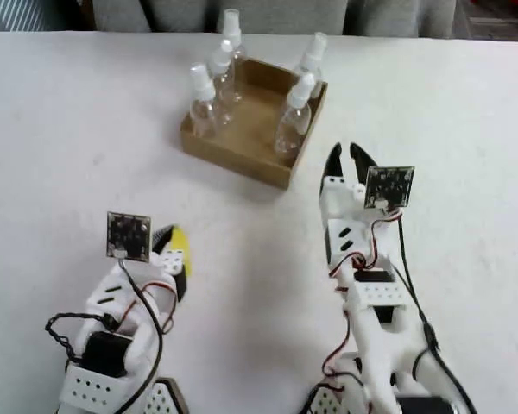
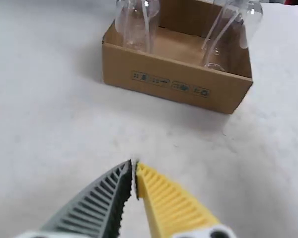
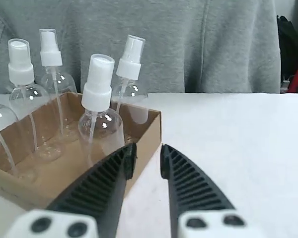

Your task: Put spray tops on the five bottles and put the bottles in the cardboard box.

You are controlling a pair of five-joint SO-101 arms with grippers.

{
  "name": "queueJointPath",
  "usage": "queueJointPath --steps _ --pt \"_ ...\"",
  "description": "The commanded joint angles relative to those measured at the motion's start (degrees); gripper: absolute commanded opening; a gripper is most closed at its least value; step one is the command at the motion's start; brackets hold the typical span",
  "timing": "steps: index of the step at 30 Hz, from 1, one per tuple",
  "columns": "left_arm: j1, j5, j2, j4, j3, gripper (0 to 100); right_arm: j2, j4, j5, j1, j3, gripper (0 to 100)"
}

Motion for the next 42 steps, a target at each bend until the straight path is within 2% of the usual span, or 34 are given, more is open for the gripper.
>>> queueJointPath --steps 1,6,13,18,20,24,34,42 --pt "-5.1 -1.2 -0.5 0.4 0.0 2 -8.7 10.1 -0.5 0.7 0.4 1.6" --pt "-8.4 -9.8 -0.6 4.7 0.0 2 -25.1 25.1 -0.5 -1.5 4.7 1.5" --pt "-10.2 -12.4 -0.6 8.3 0.0 2 -52.4 48.7 -0.5 -2.1 9.7 1.5" --pt "-10.1 -18.3 -0.6 13.8 0.0 2 -71.6 67.8 -0.4 -5.8 12.6 1.5" --pt "-10.1 -20.9 -0.6 16.2 0.0 2 -70.8 72.0 -0.2 -6.8 12.2 1.6" --pt "-10.2 -23.2 -0.6 17.2 0.0 2 -67.6 73.8 -0.6 -7.2 12.3 1.6" --pt "-10.2 -23.1 -0.8 14.8 0.0 2 -70.9 96.9 -0.6 -7.3 12.3 2.1" --pt "-10.2 -23.0 -0.7 16.2 0.0 2 -70.6 99.8 -0.5 -7.0 18.6 2.2"
